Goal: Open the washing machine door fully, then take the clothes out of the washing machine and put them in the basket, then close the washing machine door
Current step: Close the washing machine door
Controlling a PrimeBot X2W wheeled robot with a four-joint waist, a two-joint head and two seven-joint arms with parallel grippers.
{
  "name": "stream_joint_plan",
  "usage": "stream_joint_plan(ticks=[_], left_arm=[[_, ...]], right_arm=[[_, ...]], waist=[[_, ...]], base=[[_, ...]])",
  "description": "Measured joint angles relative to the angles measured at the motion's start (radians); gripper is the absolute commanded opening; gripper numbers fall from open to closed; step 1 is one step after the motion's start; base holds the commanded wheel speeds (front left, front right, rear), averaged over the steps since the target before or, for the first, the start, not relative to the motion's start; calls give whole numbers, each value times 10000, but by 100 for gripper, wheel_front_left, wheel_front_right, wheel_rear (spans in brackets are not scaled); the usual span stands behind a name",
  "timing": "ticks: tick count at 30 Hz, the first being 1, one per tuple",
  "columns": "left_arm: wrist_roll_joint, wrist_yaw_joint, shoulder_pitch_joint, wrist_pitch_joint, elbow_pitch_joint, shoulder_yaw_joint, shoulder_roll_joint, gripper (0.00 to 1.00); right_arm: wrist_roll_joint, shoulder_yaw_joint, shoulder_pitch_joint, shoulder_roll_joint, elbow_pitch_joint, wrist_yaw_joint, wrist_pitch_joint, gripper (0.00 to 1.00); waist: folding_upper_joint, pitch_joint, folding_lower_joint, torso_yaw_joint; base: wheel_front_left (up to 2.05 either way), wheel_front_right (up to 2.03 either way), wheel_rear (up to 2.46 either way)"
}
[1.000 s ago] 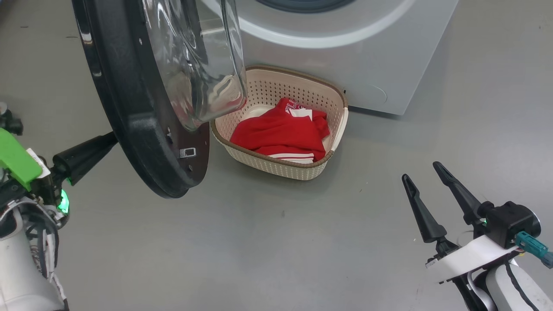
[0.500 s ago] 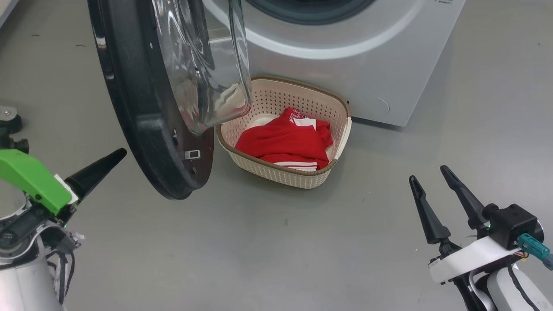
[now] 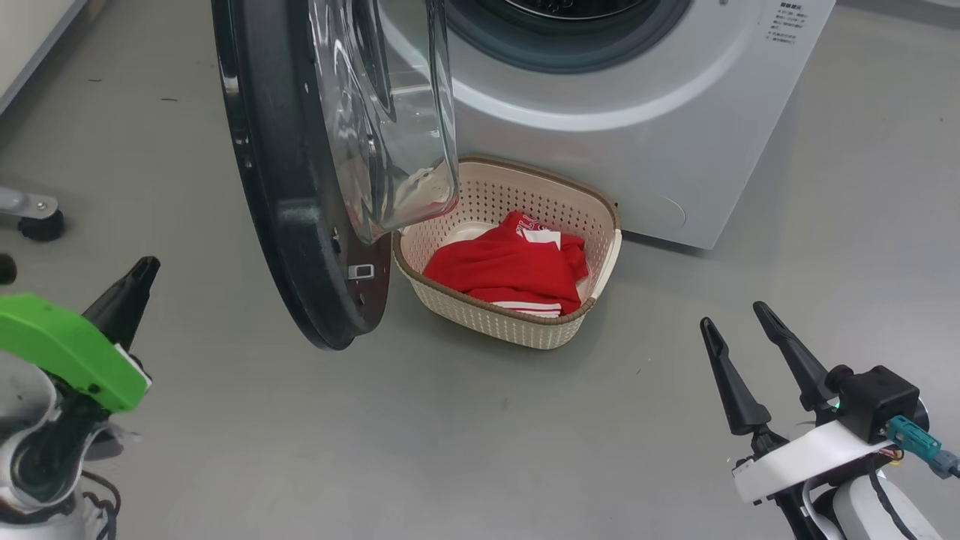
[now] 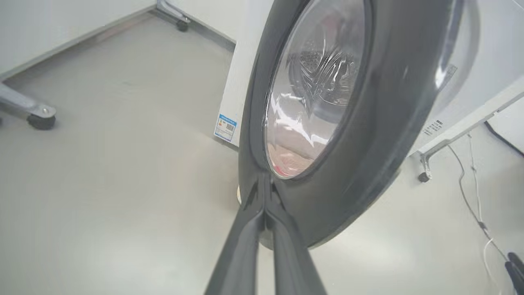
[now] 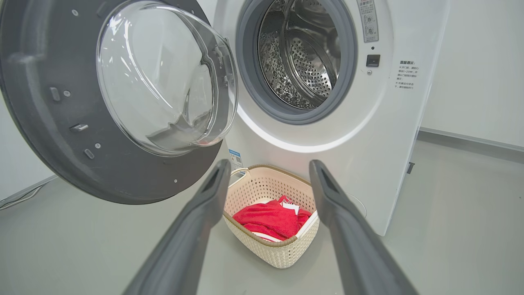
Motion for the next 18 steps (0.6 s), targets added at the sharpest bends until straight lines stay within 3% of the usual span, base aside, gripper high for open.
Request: stream_joint_plan(ticks=[8,13,18], left_arm=[[1732,0,1246,-2242,-794,-1475,928,0],[2499,0,2128,-4197,-652,-1480,840,0],[2987,0,2694,-5413,-353,-1641,757,0]], right_arm=[[-2,29,13,77,2,0,0,100],[-21,94,12,171,48,2,0,100],[-21,88,92,224,61,2,0,100]], waist=[[0,-63,0,15],[0,-144,0,-43],[0,-237,0,-132]], base=[[0,0,0],[0,0,0],[0,0,0]])
